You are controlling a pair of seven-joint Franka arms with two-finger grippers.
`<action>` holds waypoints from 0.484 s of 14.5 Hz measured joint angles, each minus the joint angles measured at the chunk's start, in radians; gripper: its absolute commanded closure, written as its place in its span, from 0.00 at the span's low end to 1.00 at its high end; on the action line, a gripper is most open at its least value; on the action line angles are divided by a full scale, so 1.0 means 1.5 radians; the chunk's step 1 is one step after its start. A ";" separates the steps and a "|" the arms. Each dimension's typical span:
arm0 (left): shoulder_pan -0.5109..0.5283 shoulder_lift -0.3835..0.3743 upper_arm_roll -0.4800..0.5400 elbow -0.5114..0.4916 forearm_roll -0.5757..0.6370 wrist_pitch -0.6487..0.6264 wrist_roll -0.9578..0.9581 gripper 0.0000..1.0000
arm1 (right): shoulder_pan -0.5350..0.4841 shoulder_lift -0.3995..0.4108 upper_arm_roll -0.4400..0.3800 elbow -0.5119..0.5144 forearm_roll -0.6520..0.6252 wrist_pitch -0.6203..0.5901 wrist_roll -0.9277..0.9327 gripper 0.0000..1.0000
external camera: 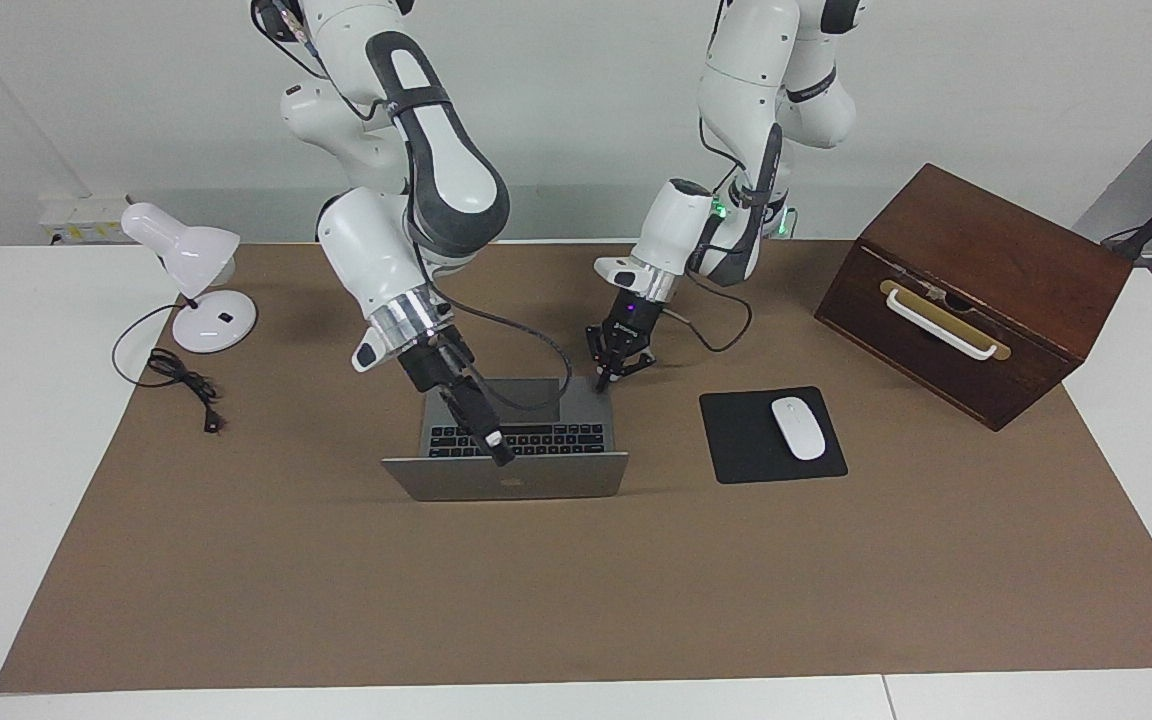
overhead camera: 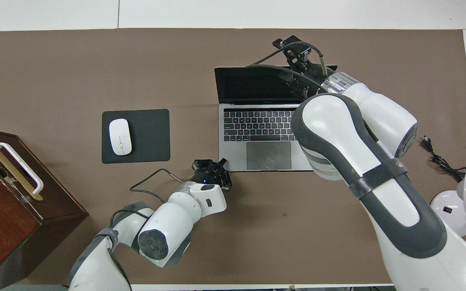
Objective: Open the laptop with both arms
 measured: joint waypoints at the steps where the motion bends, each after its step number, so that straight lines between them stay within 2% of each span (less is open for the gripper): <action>1: 0.000 0.000 0.000 0.000 0.000 0.000 0.000 1.00 | -0.001 0.009 0.000 0.010 0.000 0.000 0.000 0.05; 7: 0.000 0.000 0.000 0.000 0.000 0.000 0.003 1.00 | 0.001 0.028 0.001 0.035 0.000 0.000 -0.001 0.04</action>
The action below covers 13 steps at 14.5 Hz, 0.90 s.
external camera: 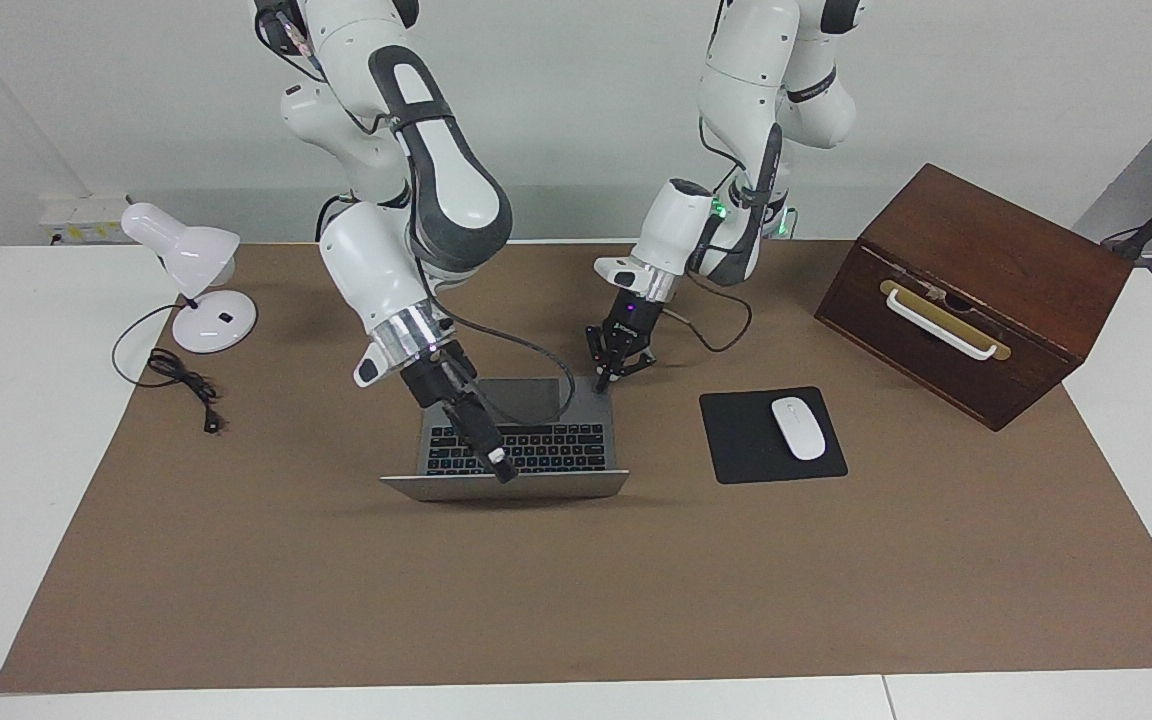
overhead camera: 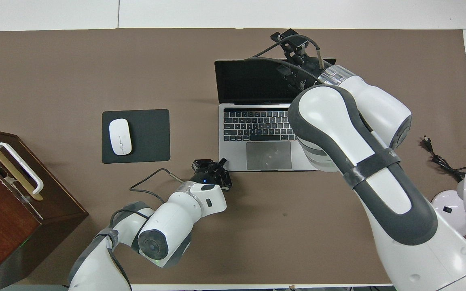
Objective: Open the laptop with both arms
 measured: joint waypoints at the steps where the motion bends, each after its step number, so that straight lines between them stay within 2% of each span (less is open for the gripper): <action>1: 0.000 0.000 0.000 0.000 0.000 0.000 0.000 1.00 | 0.003 -0.001 0.001 0.006 0.000 0.000 0.001 0.04; 6: 0.000 0.000 0.000 0.000 0.000 0.000 0.000 1.00 | 0.049 -0.041 0.005 0.050 -0.018 0.001 0.021 0.04; 9: 0.000 0.000 -0.001 0.000 -0.009 0.000 0.000 1.00 | 0.046 -0.055 0.002 0.055 -0.172 -0.015 0.009 0.04; 11: -0.001 0.000 -0.003 0.001 -0.029 0.001 0.000 1.00 | 0.011 -0.055 -0.003 0.055 -0.290 -0.087 0.005 0.04; 13: -0.001 0.000 -0.002 0.002 -0.041 0.001 0.000 1.00 | -0.035 -0.055 -0.004 0.056 -0.371 -0.156 -0.015 0.04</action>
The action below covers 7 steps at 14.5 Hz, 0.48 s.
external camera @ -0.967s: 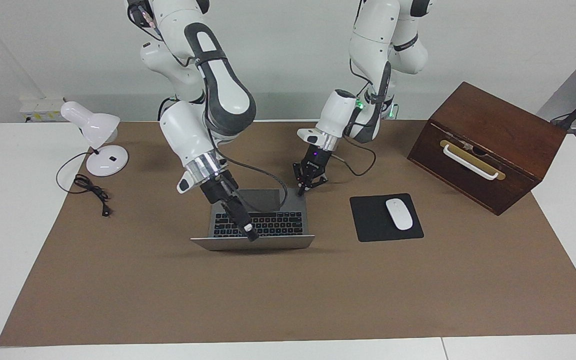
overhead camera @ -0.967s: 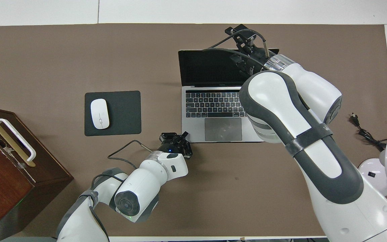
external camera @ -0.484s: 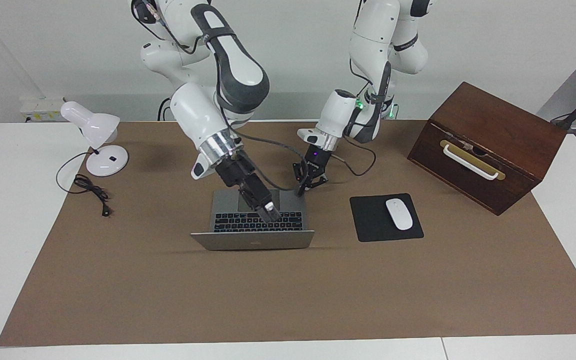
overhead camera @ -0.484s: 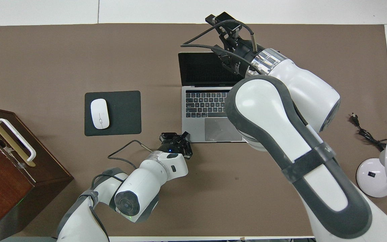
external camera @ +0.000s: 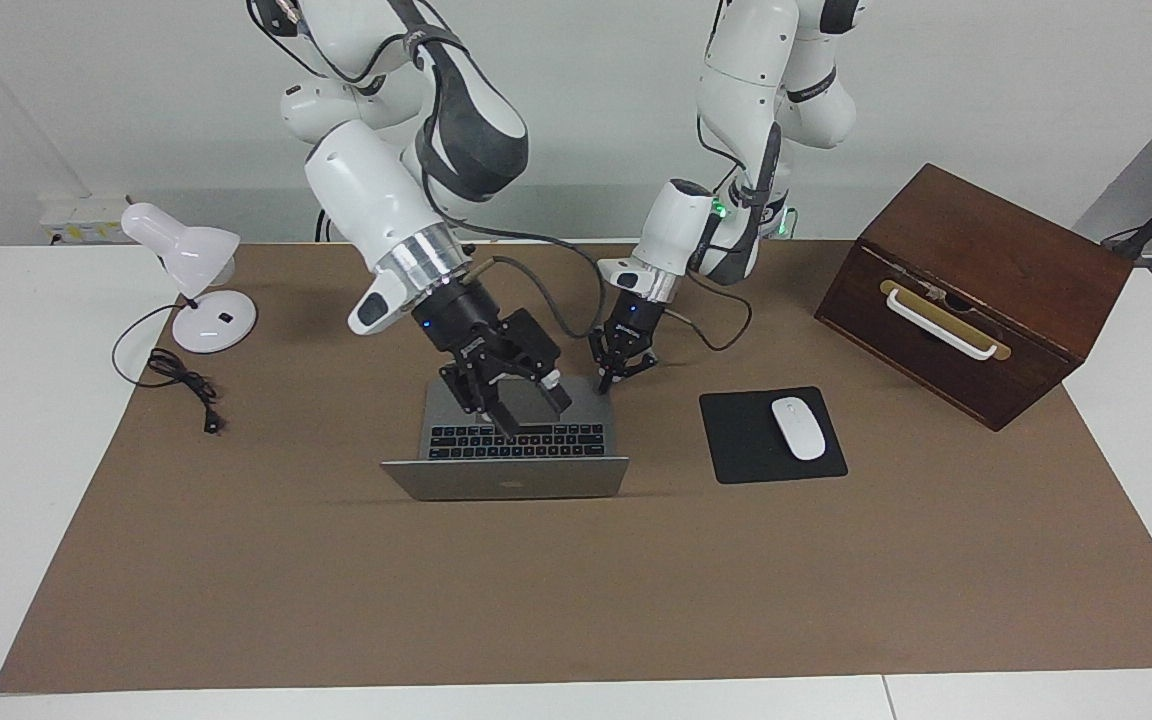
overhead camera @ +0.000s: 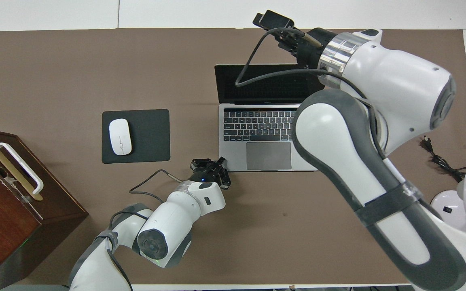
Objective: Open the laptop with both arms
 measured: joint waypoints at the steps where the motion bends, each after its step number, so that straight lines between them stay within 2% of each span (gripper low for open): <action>1: 0.000 -0.001 0.001 0.002 -0.005 0.000 0.000 1.00 | -0.018 -0.001 -0.001 0.000 -0.020 -0.033 -0.020 0.04; 5: 0.000 -0.022 0.004 0.009 -0.030 -0.005 -0.001 1.00 | -0.086 -0.021 -0.006 0.001 -0.113 -0.162 -0.069 0.04; 7: 0.001 -0.046 0.006 0.009 -0.044 -0.034 -0.001 1.00 | -0.120 -0.034 -0.006 0.002 -0.167 -0.222 -0.070 0.04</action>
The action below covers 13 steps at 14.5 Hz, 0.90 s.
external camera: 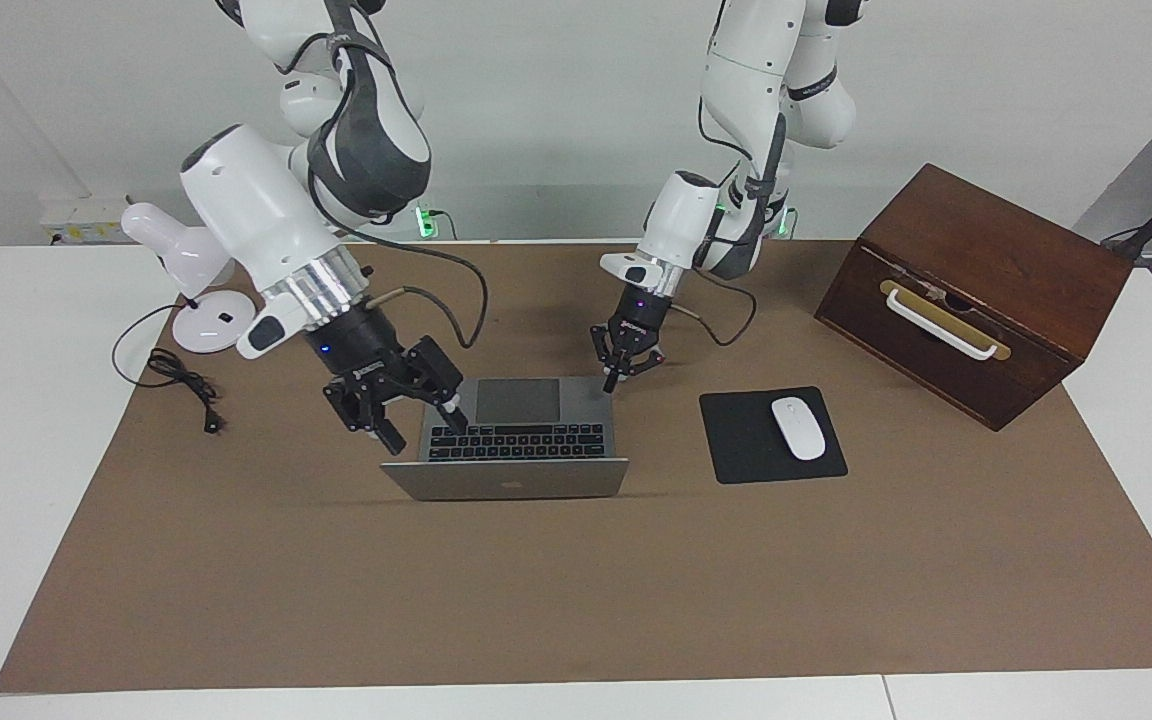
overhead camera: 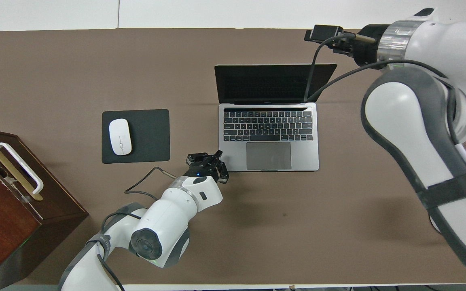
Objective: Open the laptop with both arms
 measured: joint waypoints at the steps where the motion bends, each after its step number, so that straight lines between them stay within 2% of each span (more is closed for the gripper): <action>1: 0.002 -0.015 0.002 0.001 -0.003 -0.023 0.000 1.00 | -0.016 -0.008 0.000 0.000 -0.025 -0.037 -0.001 0.04; 6: 0.040 -0.104 0.006 0.018 -0.004 -0.196 0.000 1.00 | -0.110 -0.045 -0.002 0.002 -0.094 -0.177 -0.086 0.04; 8: 0.055 -0.130 0.006 0.035 -0.004 -0.263 0.000 1.00 | -0.120 -0.060 -0.003 0.006 -0.174 -0.214 -0.090 0.04; 10: 0.068 -0.146 0.007 0.050 -0.004 -0.324 0.000 0.93 | -0.119 -0.082 -0.003 0.007 -0.226 -0.252 -0.090 0.04; 12: 0.085 -0.157 0.008 0.075 -0.004 -0.399 0.000 0.79 | -0.124 -0.098 -0.005 0.007 -0.255 -0.285 -0.090 0.04; 13: 0.095 -0.163 0.008 0.096 -0.004 -0.452 0.000 0.70 | -0.127 -0.103 -0.005 0.007 -0.283 -0.303 -0.090 0.04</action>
